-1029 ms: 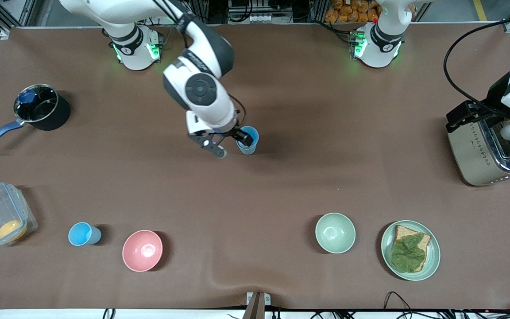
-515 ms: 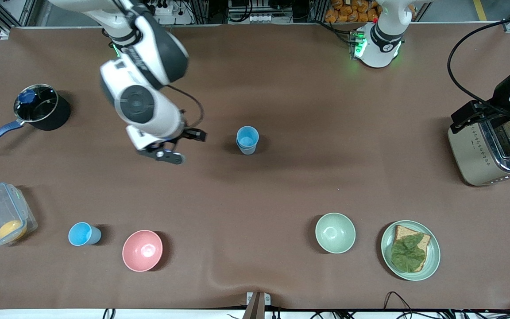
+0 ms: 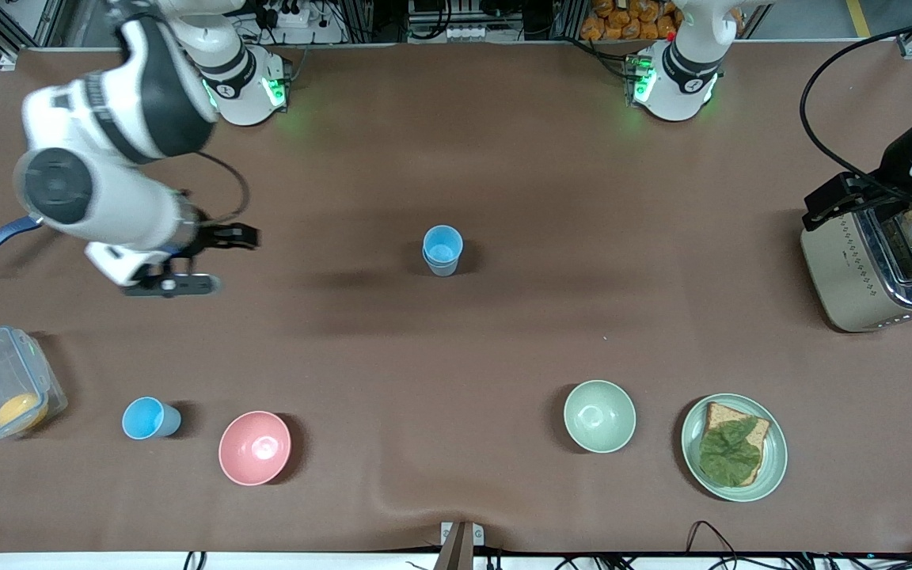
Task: Stack blue cups with both arms
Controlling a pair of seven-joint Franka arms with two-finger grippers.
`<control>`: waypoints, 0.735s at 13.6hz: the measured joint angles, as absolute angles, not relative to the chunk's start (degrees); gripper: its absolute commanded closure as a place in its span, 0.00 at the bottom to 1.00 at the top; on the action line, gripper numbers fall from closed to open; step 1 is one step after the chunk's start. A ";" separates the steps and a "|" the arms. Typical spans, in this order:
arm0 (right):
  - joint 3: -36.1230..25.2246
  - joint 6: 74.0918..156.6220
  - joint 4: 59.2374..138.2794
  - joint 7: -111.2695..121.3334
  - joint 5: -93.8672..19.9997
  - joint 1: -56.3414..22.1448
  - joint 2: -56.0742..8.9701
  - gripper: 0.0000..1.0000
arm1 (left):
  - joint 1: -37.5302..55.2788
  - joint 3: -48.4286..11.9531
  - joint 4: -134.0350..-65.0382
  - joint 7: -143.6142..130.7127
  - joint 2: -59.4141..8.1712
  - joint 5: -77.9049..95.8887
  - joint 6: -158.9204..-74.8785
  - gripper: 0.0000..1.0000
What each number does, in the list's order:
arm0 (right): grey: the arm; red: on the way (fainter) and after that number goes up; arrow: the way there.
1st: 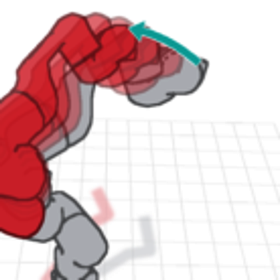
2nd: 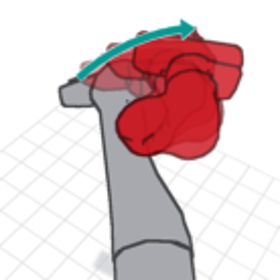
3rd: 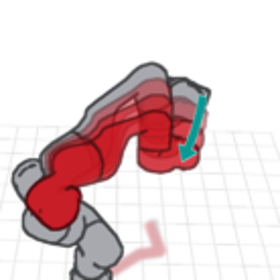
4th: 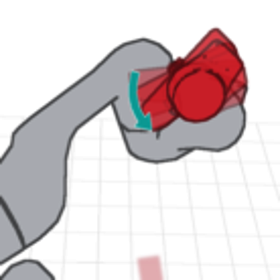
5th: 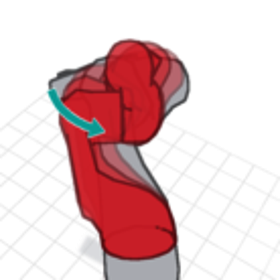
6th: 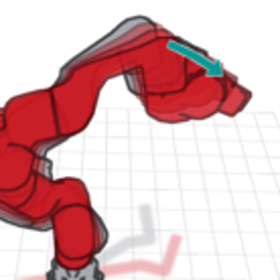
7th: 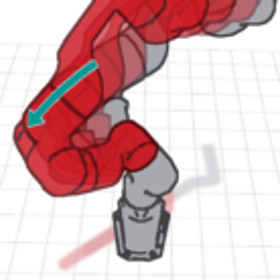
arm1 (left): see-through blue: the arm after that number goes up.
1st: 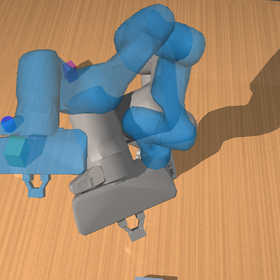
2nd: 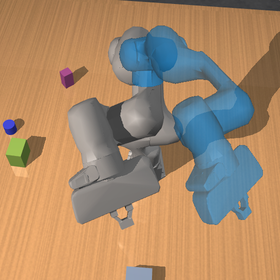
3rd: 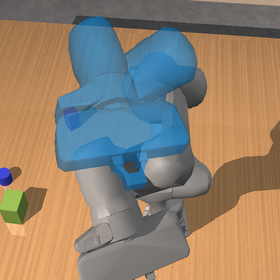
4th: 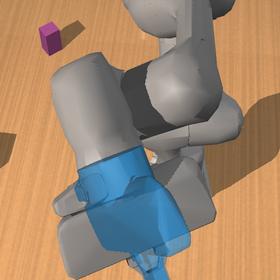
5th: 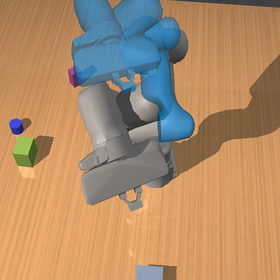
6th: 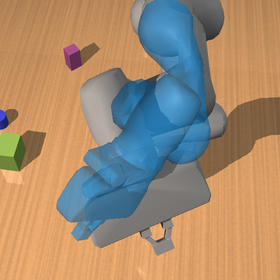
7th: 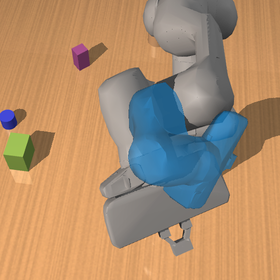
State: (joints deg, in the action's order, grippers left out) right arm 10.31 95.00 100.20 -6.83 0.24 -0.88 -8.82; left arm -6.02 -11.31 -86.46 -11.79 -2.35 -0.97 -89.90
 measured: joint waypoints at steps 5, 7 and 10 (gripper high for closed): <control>2.97 96.84 100.03 3.66 0.12 1.47 -4.55 0.00 | -6.03 -11.29 -86.34 -10.85 -2.37 -0.96 -89.78 0.00; 2.66 95.93 97.89 3.66 0.12 1.46 -2.61 0.00 | -6.04 -11.26 -85.94 -9.15 -2.36 -0.96 -89.65 0.00; 2.16 92.25 93.04 3.61 0.12 1.46 -1.29 0.00 | -6.05 -11.24 -84.75 -8.19 -2.36 -0.96 -87.87 0.00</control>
